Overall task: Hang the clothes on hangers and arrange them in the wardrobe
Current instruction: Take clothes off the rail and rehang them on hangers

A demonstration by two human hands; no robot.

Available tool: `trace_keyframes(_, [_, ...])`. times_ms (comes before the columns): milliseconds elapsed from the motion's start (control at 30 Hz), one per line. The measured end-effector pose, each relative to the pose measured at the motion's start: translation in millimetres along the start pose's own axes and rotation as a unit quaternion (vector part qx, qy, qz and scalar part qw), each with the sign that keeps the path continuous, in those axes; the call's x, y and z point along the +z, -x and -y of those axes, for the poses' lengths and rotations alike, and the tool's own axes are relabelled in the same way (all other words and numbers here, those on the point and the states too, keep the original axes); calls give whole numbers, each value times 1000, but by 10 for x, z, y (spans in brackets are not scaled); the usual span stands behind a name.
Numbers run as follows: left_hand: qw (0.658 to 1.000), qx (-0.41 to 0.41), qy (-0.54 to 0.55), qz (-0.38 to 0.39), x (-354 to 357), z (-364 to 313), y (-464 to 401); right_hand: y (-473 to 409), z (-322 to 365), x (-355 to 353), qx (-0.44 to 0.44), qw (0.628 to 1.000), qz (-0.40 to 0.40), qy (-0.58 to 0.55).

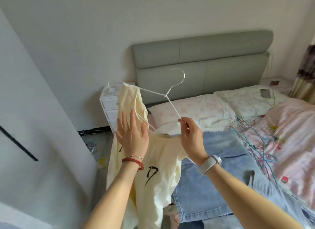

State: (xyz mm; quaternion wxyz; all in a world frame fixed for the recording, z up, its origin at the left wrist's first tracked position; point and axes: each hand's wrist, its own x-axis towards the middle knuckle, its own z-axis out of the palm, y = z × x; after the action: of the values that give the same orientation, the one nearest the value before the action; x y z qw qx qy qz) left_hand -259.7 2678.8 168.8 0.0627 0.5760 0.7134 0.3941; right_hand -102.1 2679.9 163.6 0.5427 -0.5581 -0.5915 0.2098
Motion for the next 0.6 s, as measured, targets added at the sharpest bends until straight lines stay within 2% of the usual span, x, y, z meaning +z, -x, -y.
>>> trace_keyframes(200, [993,66,27,94,690,-545,-396,-876,-498,-514,67,985,-156,-10])
trace_keyframes(333, [983,112,15,148,1456,-895,-584,-1390,-1191,-958,113,971,-209,9])
trace_keyframes(467, [960,117,-48,249,2472,-1014,-606,-1813,-2143,-1251,172,959,-219,52])
trace_keyframes(600, [918,86,-126,366,3403,-848,-417,-1999,-3130,-1361,221,953,-133,161])
